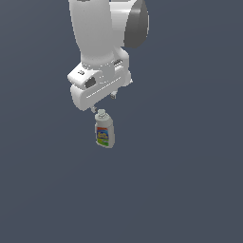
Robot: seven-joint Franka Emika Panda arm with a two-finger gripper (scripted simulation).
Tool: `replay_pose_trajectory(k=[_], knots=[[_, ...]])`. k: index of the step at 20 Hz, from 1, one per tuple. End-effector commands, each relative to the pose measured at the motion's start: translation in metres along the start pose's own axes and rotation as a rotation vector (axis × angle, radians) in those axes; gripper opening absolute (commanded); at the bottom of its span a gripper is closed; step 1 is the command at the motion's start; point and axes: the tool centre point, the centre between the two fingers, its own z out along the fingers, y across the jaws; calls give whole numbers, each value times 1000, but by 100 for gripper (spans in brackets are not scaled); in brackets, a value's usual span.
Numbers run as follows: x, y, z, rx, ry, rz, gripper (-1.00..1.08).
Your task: Pick up the object and move it to a goal position.
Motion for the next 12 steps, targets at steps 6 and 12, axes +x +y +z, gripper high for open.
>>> replay_pose_trajectory(k=[6,12], knots=[[-4,10,6,3,-2,-166,100],[-7,16,10,4,-3,-258,100]])
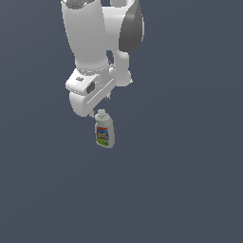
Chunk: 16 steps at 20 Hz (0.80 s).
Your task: Pick up the object and move it to a goal position.
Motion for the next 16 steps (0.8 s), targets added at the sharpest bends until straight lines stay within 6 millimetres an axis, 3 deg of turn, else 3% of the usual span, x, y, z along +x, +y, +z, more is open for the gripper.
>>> replay_pose_trajectory(k=[1,16], knots=[[-1,2,1,0,0,-33,100],[-3,4,11,1,-1,-77,100]])
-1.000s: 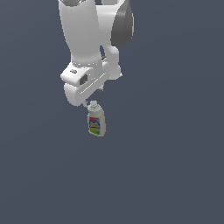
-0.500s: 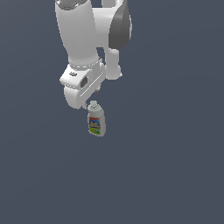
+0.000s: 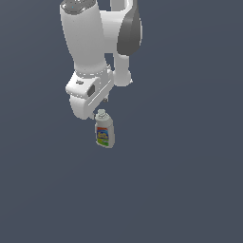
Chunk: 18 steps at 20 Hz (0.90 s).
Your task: Pick up the object and move it to a goal position.
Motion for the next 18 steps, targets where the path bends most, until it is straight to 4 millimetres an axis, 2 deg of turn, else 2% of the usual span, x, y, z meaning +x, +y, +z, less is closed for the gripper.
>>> replay_pose_trajectory(k=[1,8,13,14,18], knots=[[0,0,7,1,0,-1,100],[0,-1,38,1,0,-3,100],[0,0,46,1,0,-4,100],[0,0,46,1,0,-4,-100],[0,0,46,1,0,-4,-100]])
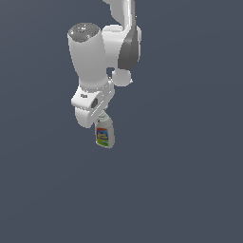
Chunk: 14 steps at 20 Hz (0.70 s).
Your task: Pick up the object and move it to a goal position.
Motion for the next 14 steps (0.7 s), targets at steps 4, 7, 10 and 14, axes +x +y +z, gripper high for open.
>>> replay_pose_trajectory(k=[4,7,10,14], knots=[[0,0,1,2,-1,0,-100],[0,0,0,0,0,0,-100],[-3,1,-5,0,0,0,-100],[-11,3,-19,0,0,0,-100]])
